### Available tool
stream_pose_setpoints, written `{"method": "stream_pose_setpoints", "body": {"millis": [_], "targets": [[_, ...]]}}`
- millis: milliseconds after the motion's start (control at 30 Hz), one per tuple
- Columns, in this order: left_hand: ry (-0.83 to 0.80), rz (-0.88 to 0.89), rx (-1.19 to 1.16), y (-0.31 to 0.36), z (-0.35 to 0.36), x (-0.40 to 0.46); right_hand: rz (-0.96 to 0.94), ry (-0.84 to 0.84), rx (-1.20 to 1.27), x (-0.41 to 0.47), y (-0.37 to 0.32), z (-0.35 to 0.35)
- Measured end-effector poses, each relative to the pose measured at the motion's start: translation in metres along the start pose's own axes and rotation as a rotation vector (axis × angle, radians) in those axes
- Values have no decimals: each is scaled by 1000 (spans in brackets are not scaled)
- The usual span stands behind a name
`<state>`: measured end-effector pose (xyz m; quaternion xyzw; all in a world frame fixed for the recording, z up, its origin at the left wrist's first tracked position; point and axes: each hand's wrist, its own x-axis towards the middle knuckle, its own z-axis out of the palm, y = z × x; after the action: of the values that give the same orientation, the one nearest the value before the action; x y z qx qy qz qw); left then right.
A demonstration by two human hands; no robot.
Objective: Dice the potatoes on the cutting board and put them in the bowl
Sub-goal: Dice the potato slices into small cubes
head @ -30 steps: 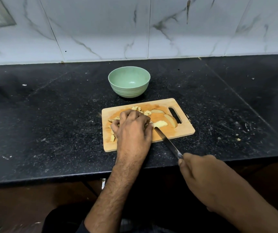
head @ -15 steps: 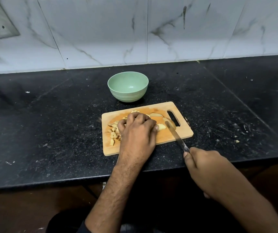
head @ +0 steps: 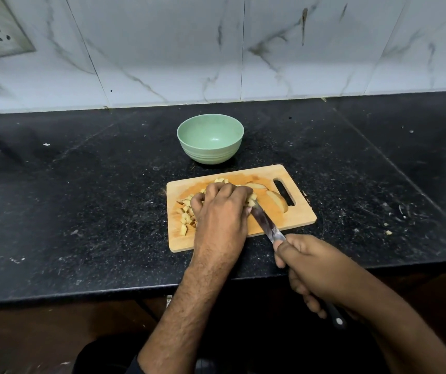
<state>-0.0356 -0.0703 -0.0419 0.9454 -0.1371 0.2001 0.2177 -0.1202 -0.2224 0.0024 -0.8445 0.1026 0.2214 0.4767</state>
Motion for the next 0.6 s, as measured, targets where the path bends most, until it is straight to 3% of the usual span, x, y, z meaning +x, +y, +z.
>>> {"method": "stream_pose_setpoints", "body": {"millis": [333,600], "targets": [[160,-174,-71,-4,0,0,-145,259,-566,-8,-17,4],[271,-241,-113,-7,0,-2,-155,348,-664,-4,-12,2]]}}
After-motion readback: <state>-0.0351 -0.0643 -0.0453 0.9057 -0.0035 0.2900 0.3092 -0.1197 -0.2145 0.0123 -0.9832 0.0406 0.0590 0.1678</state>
